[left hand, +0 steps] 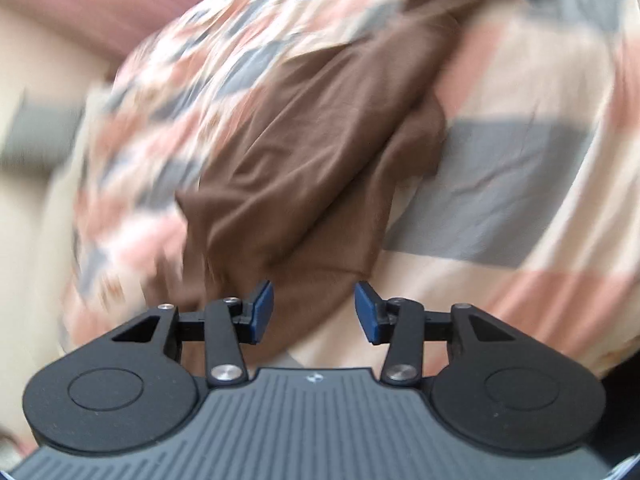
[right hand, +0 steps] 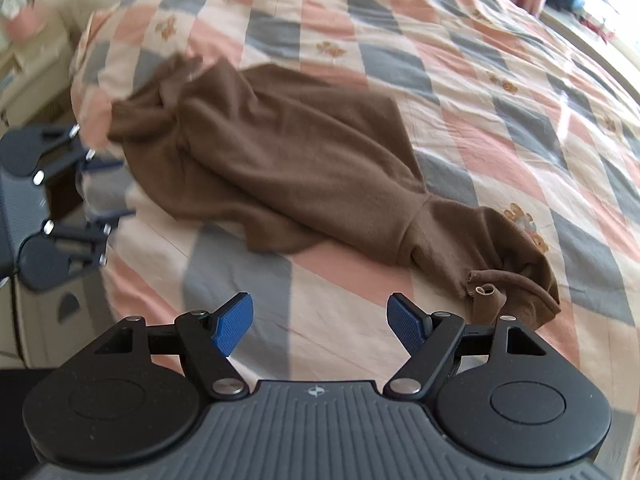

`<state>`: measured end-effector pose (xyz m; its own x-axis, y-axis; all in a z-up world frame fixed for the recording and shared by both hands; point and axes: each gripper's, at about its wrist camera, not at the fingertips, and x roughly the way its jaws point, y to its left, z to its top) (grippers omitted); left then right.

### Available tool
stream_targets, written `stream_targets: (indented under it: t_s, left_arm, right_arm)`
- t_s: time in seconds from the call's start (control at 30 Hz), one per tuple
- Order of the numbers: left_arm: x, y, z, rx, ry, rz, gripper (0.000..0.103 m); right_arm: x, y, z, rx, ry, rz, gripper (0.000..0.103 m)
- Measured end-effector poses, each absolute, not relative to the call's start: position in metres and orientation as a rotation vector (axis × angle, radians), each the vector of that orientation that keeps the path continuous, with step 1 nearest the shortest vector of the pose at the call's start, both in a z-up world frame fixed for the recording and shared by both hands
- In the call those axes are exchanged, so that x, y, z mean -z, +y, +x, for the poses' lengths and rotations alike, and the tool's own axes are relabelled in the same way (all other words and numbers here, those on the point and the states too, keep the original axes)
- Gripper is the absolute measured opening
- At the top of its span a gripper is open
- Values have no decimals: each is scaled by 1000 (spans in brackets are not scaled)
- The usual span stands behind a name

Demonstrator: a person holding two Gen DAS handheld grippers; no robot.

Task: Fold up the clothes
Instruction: 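Grasp the shirt with the right gripper while the left gripper grasps it, lift and shake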

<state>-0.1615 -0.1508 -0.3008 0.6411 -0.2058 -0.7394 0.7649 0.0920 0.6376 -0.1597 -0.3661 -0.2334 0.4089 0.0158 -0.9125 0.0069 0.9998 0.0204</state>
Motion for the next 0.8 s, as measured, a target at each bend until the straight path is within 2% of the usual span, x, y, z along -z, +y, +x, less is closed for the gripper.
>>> stream_targets:
  t_s: [0.1, 0.23, 0.27, 0.3, 0.33, 0.37, 0.47, 0.5, 0.53, 0.67, 0.73, 0.77, 0.8]
  left_arm:
    - [342, -156, -159, 827, 444, 1425, 42]
    - [389, -154, -158, 882, 351, 1565, 53]
    - [398, -152, -156, 885, 316, 1587, 53]
    - [403, -151, -153, 893, 290, 1595, 47]
    - [407, -150, -149, 903, 271, 1598, 21]
    - [404, -151, -143, 926, 288, 1576, 11]
    - [371, -150, -117, 963, 330, 1447, 9]
    - [357, -149, -107, 957, 324, 1402, 8]
    - [341, -148, -95, 953, 322, 1351, 8]
    - [292, -154, -23, 876, 372, 1151, 8]
    - [295, -164, 19, 823, 456, 1105, 8]
    - [297, -169, 39, 800, 499, 1082, 8]
    - [302, -173, 54, 794, 549, 1061, 9]
  right_arm:
    - [262, -370, -157, -17, 1166, -49, 76]
    - [299, -377, -150, -29, 1176, -182, 76]
    - [308, -378, -148, -32, 1177, -221, 76]
    - [317, -379, -146, -34, 1177, -260, 75]
    - [326, -380, -144, -36, 1175, -309, 73]
    - [336, -381, -140, -42, 1167, -381, 70]
    - [353, -400, -119, -45, 1125, -536, 32]
    - [357, -407, -111, -44, 1110, -581, 1]
    - [357, -417, -101, -29, 1082, -583, 0]
    - [324, -482, -50, 141, 962, -244, 2]
    - [318, -512, -30, 231, 1006, -32, 51]
    - [317, -518, -27, 265, 1013, -1, 54]
    - [315, -523, -24, 300, 1019, 30, 50]
